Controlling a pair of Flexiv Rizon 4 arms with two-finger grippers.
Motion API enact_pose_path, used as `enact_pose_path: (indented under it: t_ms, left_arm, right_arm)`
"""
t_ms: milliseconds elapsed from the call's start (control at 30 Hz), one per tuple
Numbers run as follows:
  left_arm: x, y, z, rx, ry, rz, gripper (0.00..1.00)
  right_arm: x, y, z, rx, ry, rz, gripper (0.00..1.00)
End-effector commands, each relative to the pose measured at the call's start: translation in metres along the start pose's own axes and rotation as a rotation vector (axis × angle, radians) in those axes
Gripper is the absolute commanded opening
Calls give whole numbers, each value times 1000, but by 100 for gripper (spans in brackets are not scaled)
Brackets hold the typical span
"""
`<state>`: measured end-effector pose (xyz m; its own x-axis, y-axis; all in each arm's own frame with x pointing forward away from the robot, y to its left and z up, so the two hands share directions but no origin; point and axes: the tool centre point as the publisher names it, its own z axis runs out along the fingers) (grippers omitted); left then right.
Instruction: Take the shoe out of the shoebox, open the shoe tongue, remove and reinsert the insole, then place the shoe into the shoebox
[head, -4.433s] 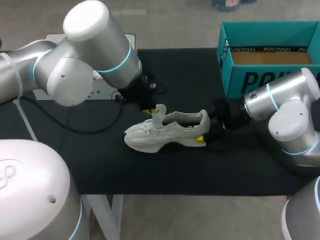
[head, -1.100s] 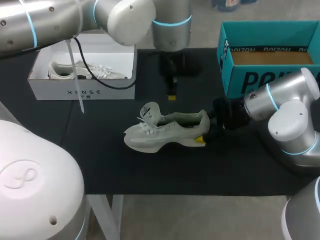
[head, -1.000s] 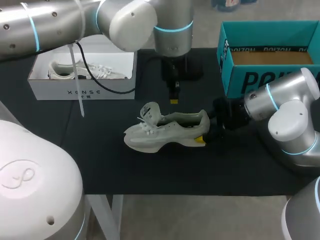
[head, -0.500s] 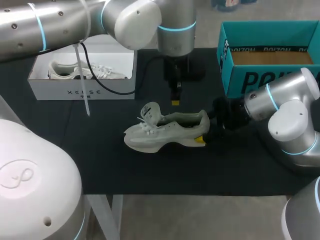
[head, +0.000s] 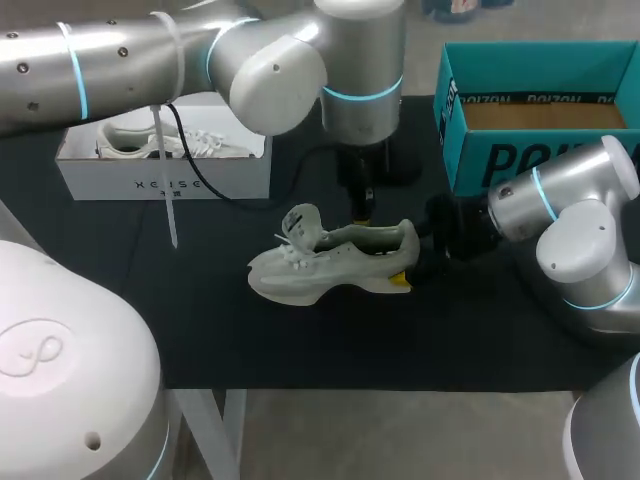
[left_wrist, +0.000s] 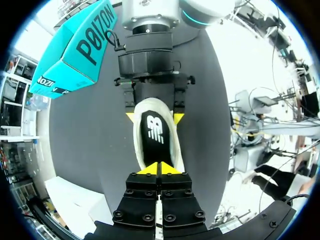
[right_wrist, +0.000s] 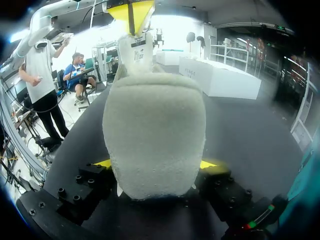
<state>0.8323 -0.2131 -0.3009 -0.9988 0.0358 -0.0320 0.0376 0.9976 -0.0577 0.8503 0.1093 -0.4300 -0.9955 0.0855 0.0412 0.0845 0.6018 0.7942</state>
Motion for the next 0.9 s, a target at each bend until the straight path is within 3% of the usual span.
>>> enact_pose_path:
  t_ms: [33,467,900]
  left_arm:
    - [-4,1,20,26,26,11,0]
    - [-1,-13,62,51,60,51,0]
    - [11,9,80,25,102,14,0]
  right_arm:
    - [-1,-2,3,2,0,1,0]
    - [-1,-2,3,2,0,1,0]
    - [-1,-2,3,2,0,1,0]
